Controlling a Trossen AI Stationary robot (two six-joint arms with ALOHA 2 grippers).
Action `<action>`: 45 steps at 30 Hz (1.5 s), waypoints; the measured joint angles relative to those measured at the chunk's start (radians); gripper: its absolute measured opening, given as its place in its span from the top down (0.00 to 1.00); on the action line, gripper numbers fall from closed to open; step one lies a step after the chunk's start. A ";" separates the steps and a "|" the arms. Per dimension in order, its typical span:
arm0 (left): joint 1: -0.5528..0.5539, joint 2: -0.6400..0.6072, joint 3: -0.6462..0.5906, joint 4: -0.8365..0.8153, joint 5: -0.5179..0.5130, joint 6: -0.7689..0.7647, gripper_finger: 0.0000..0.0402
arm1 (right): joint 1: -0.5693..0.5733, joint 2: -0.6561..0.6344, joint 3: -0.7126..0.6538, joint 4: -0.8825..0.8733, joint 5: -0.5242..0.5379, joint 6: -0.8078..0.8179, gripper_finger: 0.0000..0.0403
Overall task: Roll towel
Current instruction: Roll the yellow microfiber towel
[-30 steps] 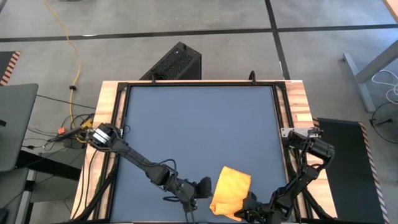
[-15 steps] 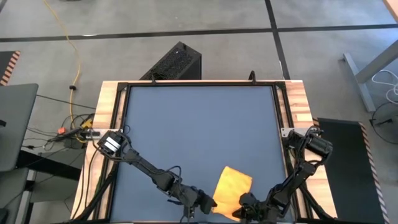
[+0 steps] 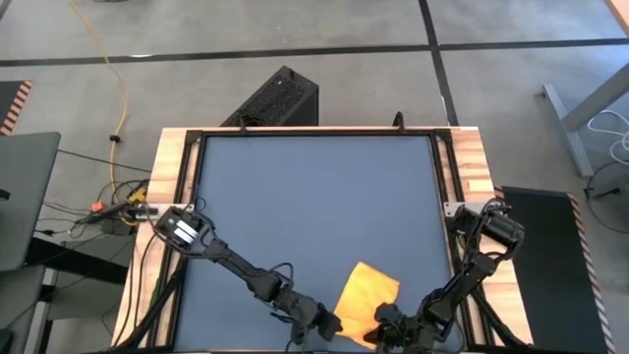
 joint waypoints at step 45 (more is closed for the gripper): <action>0.212 0.056 0.205 -0.382 0.463 -1.705 1.00 | -0.193 -0.147 0.003 -0.827 -0.078 -0.283 0.84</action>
